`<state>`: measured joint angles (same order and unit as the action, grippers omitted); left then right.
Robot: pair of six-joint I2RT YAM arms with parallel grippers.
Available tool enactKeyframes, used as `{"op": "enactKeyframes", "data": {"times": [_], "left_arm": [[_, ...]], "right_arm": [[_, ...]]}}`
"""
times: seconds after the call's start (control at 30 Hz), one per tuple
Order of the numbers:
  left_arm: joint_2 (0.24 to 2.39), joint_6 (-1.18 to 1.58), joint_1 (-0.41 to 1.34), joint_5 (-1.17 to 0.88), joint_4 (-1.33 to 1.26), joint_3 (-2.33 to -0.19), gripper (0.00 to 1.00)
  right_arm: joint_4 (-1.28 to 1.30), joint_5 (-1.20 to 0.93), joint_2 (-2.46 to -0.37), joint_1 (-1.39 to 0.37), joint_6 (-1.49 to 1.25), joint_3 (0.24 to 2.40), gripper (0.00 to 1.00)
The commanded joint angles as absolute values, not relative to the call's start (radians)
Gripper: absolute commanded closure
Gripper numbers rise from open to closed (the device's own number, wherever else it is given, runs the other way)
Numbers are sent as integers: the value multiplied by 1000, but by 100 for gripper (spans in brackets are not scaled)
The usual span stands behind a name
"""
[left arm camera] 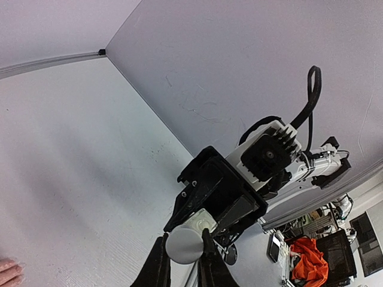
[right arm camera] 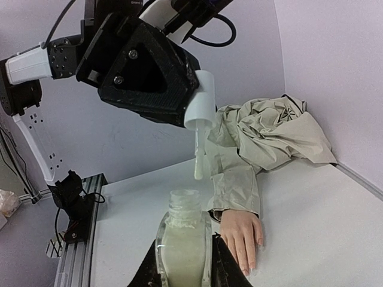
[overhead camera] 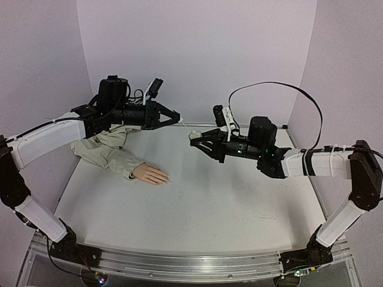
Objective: Paint the nails
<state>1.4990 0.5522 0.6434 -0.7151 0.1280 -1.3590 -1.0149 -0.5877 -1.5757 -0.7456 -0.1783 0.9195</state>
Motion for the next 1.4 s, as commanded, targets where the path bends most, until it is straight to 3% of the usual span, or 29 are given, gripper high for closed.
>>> {"op": "enactKeyframes", "data": {"times": [0.0,1.37], "left_arm": [[1439,561,650,-742,50,-1368,100],[1474,545,666,-722,36,-1362,100]], "right_arm": [[-1109,-584,-1584,-755,-186,986,100],[-1134,-630,-1592,-769,-173,1003,100]]}}
